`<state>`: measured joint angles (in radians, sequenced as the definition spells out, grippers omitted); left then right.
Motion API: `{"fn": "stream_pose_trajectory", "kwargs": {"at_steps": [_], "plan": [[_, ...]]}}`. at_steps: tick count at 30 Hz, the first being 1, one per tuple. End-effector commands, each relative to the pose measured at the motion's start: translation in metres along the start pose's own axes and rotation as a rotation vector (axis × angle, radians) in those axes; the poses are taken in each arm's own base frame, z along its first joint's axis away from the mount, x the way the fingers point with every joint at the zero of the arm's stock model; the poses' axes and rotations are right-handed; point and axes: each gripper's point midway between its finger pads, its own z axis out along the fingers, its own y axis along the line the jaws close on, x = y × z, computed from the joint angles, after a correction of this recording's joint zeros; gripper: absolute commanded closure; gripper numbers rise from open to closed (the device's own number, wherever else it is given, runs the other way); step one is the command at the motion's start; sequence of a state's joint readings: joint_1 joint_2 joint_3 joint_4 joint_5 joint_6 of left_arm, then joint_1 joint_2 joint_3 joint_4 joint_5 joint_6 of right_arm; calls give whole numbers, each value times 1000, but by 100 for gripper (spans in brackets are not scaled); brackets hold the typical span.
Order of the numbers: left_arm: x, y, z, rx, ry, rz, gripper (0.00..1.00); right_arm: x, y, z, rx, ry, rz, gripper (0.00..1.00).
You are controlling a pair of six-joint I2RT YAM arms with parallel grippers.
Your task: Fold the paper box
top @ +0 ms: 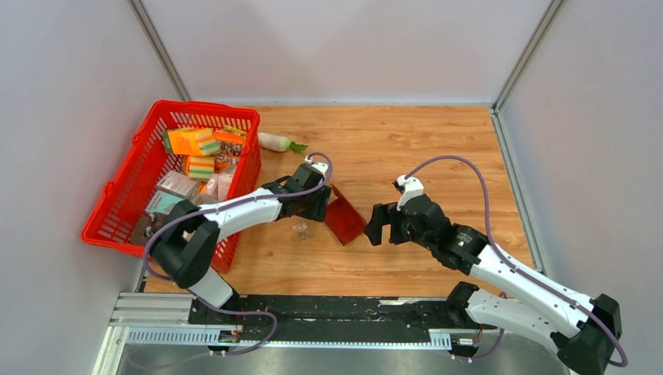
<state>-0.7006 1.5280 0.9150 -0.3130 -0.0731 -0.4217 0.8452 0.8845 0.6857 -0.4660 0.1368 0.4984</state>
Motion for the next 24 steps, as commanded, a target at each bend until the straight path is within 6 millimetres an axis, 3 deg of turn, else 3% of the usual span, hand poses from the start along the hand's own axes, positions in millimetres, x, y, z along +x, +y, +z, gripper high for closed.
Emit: {"fn": "stream_pose_trajectory", "kwargs": {"at_steps": [1, 8, 12, 17, 22, 24], "plan": [[-35, -3, 24, 1, -56, 162, 38, 17, -9, -10, 6, 29, 56, 0], [-41, -15, 45, 43, -46, 161, 44, 22, -12, -8, 10, 30, 73, 0], [-41, -11, 49, 8, -35, 140, 59, 20, -16, -4, 47, 38, 100, 0], [-25, -16, 42, -64, -58, 59, 77, 23, -30, 4, 126, 84, 235, 0], [1, -37, 31, -121, -115, -54, 81, 35, -48, 17, 187, 147, 287, 1], [4, -45, 29, -114, -126, -63, 75, 34, -50, 21, 168, 129, 242, 4]]}}
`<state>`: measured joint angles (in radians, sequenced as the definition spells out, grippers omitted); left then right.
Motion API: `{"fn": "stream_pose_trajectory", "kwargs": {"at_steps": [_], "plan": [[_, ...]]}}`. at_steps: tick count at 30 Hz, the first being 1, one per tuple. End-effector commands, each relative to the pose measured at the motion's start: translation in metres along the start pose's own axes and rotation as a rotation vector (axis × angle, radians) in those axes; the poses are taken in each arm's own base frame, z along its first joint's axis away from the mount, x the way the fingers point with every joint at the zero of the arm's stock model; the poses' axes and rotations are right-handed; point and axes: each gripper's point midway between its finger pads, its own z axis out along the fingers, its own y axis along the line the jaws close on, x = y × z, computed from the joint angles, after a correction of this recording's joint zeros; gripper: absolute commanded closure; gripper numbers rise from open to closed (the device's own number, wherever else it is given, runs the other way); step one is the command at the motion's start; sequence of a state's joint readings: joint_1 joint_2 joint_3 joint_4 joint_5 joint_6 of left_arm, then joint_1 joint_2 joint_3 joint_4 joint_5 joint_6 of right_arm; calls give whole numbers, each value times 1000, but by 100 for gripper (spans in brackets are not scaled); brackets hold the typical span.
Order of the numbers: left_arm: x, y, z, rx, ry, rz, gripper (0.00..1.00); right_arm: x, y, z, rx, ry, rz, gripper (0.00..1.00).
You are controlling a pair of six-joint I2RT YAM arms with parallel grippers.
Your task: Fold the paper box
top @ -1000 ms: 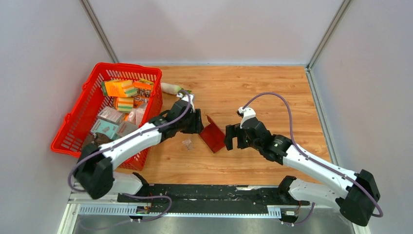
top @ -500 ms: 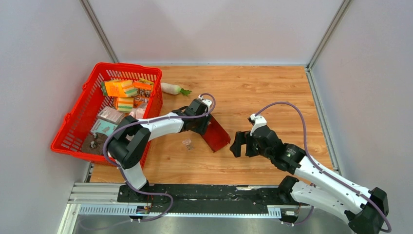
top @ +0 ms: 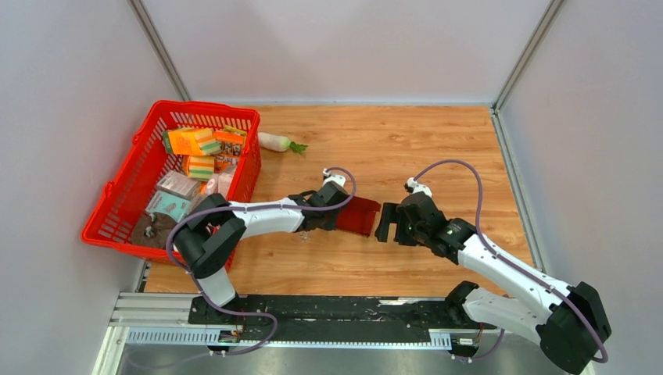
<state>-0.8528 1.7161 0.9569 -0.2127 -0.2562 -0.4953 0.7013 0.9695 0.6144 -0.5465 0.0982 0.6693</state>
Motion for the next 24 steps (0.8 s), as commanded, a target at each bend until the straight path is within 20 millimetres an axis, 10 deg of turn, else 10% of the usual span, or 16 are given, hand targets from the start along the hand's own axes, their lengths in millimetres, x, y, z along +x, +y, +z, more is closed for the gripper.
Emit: {"fn": "stream_pose_trajectory", "kwargs": {"at_steps": [1, 9, 24], "plan": [[-11, -16, -17, -26, -108, -117, 73, -11, 5, 3, -32, -35, -16, 5], [-16, -19, -43, 56, -159, -157, 45, -39, 16, 9, -60, -110, -120, 37], [-21, -19, -42, 198, -207, -273, 61, -37, 19, 58, -64, -131, -28, 61]]}}
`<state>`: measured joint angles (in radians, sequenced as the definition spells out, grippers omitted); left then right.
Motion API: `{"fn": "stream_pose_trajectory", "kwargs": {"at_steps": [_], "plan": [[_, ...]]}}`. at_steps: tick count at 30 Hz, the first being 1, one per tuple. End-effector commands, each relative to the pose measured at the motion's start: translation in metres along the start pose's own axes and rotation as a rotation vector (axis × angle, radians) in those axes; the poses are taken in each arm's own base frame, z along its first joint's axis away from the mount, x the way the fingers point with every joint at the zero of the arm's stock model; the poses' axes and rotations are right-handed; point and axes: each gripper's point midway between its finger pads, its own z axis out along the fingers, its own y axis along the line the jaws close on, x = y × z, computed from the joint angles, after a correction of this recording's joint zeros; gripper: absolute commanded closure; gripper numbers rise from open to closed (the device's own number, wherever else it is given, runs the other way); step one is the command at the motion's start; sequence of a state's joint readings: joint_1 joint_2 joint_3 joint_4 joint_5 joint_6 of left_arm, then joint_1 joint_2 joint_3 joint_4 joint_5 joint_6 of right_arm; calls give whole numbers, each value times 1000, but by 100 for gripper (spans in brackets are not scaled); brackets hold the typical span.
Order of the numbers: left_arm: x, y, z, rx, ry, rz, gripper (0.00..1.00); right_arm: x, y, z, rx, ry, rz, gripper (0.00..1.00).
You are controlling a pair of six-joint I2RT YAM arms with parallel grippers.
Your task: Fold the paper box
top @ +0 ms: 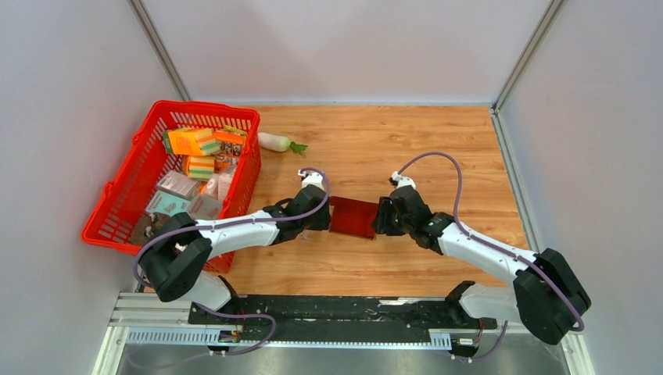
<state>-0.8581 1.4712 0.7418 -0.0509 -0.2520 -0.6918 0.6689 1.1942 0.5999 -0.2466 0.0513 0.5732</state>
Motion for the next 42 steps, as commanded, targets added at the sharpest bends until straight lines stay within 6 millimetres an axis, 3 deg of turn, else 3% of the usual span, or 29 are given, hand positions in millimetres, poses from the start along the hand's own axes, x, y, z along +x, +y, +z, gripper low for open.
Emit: {"fn": "stream_pose_trajectory", "kwargs": {"at_steps": [1, 12, 22, 25, 26, 29, 31, 32, 34, 35, 40, 42], "plan": [[-10, -19, 0, 99, -41, -36, 61, -18, 1, 13, 5, -93, 38, 61], [-1, -9, -4, 90, -32, 12, 61, -11, -10, 32, 75, -73, 8, 67], [2, -14, -5, 128, -28, 31, 61, -3, -7, 42, 119, -49, -14, 68], [0, -15, -8, 139, -39, 26, 62, 5, -17, 46, 186, -31, -37, 81], [1, -13, -9, 138, -40, 28, 62, 5, -20, 47, 214, -27, -45, 90], [-2, -11, -13, 134, -59, 29, 62, 11, -30, 51, 307, 1, -85, 100], [-4, -9, -17, 131, -74, 26, 63, 17, -32, 53, 366, 14, -119, 100], [-3, -5, -18, 120, -79, 24, 63, 26, -50, 52, 474, 37, -166, 100], [-7, -4, -23, 123, -99, 14, 64, 25, -48, 53, 559, 25, -222, 100], [-4, 1, -23, 108, -99, 15, 64, 33, -67, 51, 676, 52, -287, 100], [-1, 11, -28, 75, -104, 21, 64, 49, -62, 62, 676, 100, -317, 100], [1, 13, -27, 70, -101, 21, 64, 45, -38, 67, 538, 76, -270, 100]]}}
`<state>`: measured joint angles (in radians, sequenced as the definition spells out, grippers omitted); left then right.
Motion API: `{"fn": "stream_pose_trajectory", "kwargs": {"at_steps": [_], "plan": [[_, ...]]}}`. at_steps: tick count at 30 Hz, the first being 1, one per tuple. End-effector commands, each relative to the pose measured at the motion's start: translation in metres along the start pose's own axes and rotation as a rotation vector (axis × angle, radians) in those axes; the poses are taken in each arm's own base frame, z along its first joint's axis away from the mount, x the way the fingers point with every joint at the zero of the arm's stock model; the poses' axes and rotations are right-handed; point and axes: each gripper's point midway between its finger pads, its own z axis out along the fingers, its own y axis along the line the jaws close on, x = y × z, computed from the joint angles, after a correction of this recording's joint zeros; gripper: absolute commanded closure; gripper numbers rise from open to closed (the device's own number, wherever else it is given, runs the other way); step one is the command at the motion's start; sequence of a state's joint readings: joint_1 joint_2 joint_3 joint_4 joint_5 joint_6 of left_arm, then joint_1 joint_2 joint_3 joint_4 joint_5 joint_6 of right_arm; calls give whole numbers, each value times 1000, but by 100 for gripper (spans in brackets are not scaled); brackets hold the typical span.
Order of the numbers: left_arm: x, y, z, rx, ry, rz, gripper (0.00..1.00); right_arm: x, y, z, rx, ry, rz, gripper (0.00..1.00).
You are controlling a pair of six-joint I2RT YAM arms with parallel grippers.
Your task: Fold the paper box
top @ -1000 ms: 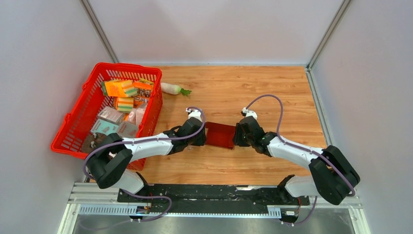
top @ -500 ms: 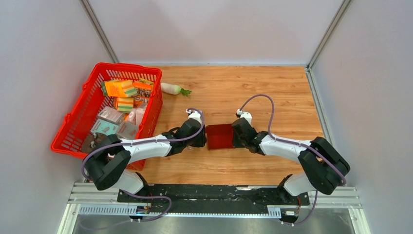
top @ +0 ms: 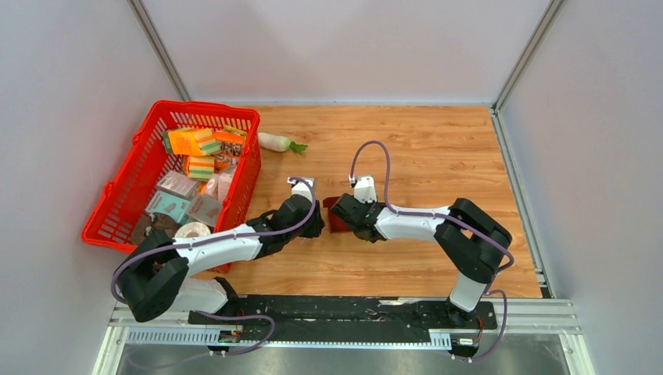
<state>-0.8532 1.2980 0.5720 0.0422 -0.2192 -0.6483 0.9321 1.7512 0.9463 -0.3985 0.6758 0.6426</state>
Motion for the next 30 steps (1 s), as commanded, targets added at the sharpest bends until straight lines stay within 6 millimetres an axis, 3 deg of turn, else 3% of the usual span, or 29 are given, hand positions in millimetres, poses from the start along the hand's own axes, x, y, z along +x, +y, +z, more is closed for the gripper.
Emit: {"fn": "stream_pose_trajectory", "kwargs": {"at_steps": [1, 7, 10, 14, 18, 23, 26, 30], "plan": [[-8, 2, -4, -5, -43, 2, 64, 54, -12, 4, -41, 138, -33, 100], [-5, 7, -7, -18, -46, -7, 64, 8, 4, -30, -224, 30, 10, 82], [-8, 7, -11, -17, -55, -9, 64, -4, 3, -41, -253, 12, 27, 78], [-8, 10, -14, -24, -61, -8, 64, -22, 0, -63, -314, -31, 77, 64], [-5, 11, -14, -26, -53, -9, 64, -30, -6, -73, -337, -63, 124, 61], [-3, 8, -14, -11, -42, -14, 62, -30, -9, -70, -318, -66, 123, 60], [-8, 1, -16, 29, -41, 21, 51, -29, -12, -73, -339, -61, 144, 59], [-19, -7, -21, 86, -43, 88, 44, -30, -15, -85, -426, -67, 149, 46]]}}
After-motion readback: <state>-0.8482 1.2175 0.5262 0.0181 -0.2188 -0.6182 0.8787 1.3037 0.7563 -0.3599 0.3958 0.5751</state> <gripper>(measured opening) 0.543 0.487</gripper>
